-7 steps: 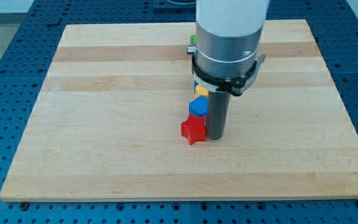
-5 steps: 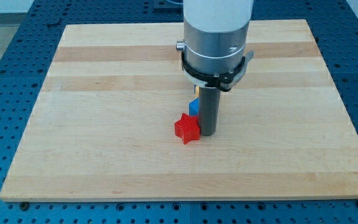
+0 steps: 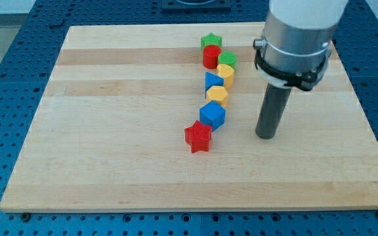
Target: Push yellow cube a bit left
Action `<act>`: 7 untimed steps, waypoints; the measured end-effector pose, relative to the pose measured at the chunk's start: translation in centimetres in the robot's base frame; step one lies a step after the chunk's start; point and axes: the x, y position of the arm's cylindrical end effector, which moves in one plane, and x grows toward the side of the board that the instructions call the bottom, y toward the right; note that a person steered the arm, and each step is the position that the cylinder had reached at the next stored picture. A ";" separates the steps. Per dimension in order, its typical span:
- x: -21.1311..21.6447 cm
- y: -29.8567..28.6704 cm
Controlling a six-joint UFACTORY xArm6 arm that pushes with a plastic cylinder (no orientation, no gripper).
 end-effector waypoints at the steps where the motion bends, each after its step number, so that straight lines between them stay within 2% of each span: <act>1: -0.1 -0.8; 4: -3.5 -1.2; 7: -3.5 -4.4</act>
